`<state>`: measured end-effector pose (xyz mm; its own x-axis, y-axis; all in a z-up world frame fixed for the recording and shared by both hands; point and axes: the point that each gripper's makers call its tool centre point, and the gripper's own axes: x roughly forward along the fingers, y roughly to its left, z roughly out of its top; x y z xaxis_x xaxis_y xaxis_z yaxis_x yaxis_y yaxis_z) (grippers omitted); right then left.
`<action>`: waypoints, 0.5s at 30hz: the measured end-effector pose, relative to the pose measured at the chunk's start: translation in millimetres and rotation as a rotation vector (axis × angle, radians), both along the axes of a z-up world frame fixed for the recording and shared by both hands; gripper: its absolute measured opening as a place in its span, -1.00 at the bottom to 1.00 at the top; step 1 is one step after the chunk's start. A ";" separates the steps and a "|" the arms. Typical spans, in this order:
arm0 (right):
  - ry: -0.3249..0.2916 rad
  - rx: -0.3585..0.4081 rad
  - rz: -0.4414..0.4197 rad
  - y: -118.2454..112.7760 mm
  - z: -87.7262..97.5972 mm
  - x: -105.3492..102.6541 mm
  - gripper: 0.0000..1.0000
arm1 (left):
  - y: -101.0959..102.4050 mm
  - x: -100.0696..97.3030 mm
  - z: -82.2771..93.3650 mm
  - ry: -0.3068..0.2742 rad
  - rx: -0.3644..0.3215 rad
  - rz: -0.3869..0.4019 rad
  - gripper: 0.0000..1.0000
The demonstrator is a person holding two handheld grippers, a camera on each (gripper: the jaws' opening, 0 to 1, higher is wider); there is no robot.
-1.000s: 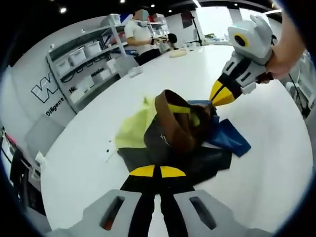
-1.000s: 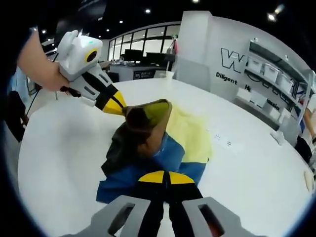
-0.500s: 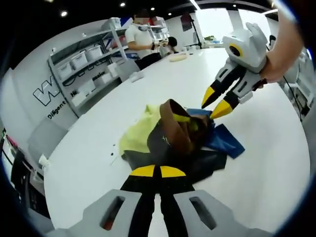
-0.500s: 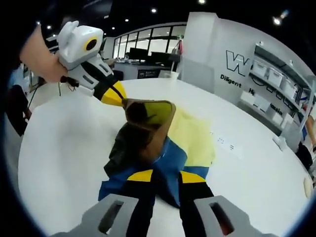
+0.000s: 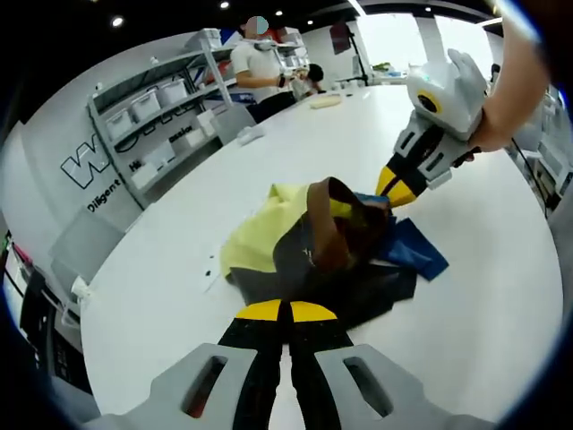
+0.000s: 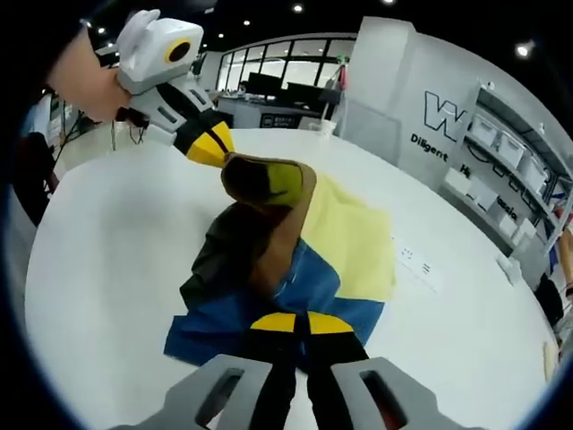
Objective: Fold the garment on the visible template until the final outline fits inside the template.
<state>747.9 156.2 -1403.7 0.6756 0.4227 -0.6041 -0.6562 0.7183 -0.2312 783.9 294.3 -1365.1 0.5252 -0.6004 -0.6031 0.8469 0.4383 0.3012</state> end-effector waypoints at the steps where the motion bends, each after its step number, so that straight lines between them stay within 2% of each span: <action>1: -0.004 0.001 0.000 -1.0 1.1 -0.1 -1.00 | 0.4 0.0 0.4 -0.001 0.001 0.001 -1.00; 6: -0.021 0.006 -0.020 -9.2 10.5 1.3 -1.00 | 3.2 0.7 5.2 -0.008 0.000 0.010 -1.00; 15: -0.080 0.016 -0.040 -24.5 40.4 3.8 -1.00 | 13.3 0.1 18.2 -0.026 0.007 0.024 -1.00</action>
<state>751.7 131.8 -1363.3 0.7379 0.4032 -0.5412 -0.6065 0.7479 -0.2698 784.0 307.6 -1346.9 0.5553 -0.5827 -0.5934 0.8277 0.4564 0.3264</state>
